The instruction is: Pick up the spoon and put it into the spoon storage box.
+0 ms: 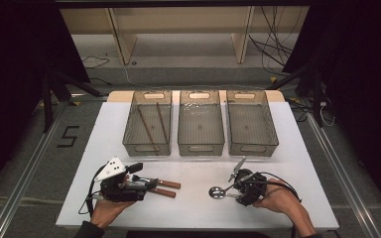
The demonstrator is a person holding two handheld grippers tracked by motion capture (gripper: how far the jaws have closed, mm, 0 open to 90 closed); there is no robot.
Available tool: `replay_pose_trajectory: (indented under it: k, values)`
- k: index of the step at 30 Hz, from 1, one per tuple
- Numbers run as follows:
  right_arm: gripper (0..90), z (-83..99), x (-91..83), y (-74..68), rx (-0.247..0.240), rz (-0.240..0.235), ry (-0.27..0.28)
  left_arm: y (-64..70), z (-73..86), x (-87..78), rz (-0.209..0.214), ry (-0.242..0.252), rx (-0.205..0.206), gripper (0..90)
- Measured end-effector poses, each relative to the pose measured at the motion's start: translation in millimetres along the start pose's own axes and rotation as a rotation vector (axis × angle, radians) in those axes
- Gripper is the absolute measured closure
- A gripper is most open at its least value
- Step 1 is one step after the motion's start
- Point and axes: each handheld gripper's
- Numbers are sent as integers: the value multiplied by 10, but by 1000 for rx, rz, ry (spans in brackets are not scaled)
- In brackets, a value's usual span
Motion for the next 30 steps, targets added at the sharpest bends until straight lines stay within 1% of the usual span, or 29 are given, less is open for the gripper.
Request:
replay_pose_trajectory:
  k: [5,7,8,9,10,11,12,13,14,15,17,18,19,22,25,30]
  values:
    - [712,-37,5,-21,-20,-3,-10,3,1,6,2,-5,5,178]
    - [730,-53,5,-29,-31,-1,-18,4,0,6,2,-5,6,178]
    - [742,-62,0,-28,-45,-1,-30,4,0,7,1,-4,7,178]
    - [751,-68,4,-38,-39,-3,-26,4,1,6,1,-4,7,177]
    - [762,-77,-1,-42,-48,-2,-37,4,0,5,2,-5,6,178]
    - [774,-79,6,-46,-52,-2,-29,4,0,5,2,-5,6,178]
    - [783,-87,-3,-50,-58,-1,-44,4,0,5,2,-5,7,178]
    - [791,-91,-4,-54,-60,-3,-45,4,0,5,2,-5,7,178]
    - [798,-87,4,-53,-73,-3,-36,5,0,6,1,-4,7,178]
    - [804,-93,2,-62,-64,-4,-36,5,0,6,2,-5,8,178]
    - [821,-101,-6,-69,-75,-5,-47,5,0,7,1,-5,8,178]
    - [829,-101,0,-74,-75,-6,-38,5,0,8,1,-4,7,178]
    - [836,-106,-4,-68,-103,-2,-47,5,0,7,2,-6,7,178]
    - [843,-113,-4,-81,-109,1,-46,5,-1,7,2,-6,8,178]
    - [850,-119,-10,-90,-128,7,-51,5,0,7,1,-5,8,178]
    - [853,-124,-13,-102,-122,11,-48,3,-1,3,1,-5,6,178]
Point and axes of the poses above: each handheld gripper's, and its own axes: x roughly forward along the jaws, z roughly out of its underside, y roughly to its right, and after that the axes turned 14 degrees about z, right-handed
